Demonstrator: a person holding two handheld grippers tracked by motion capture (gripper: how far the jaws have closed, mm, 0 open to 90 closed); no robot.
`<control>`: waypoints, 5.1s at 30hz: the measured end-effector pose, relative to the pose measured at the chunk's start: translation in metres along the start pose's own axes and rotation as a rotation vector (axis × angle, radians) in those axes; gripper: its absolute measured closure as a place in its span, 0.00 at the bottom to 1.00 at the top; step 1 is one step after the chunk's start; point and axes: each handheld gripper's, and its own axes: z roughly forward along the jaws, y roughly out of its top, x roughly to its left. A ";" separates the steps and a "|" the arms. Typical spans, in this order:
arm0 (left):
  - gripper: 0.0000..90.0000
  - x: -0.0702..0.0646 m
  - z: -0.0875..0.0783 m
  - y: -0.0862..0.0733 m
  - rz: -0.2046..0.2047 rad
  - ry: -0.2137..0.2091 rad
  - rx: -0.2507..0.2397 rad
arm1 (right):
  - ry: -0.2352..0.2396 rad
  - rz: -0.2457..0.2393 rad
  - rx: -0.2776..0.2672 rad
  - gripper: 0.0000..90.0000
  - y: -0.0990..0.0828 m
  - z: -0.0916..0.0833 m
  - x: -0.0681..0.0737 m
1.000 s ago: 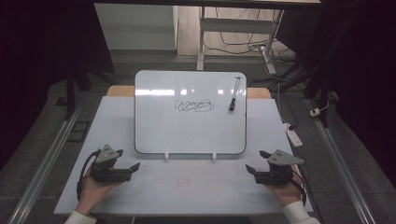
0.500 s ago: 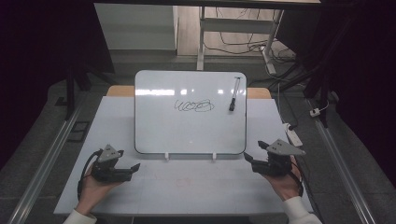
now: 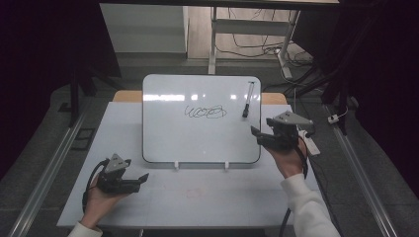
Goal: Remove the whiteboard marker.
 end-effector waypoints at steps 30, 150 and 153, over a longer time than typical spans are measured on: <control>0.20 0.001 0.003 -0.003 0.020 0.013 0.009 | -0.219 0.143 0.094 0.63 0.085 0.102 -0.028; 0.91 -0.104 0.046 0.135 0.434 -0.735 -0.142 | 0.873 -0.357 0.091 0.68 -0.048 0.024 0.100; 0.91 -0.103 0.046 0.135 0.428 -0.765 -0.148 | 0.905 -0.374 0.109 0.72 -0.050 0.025 0.102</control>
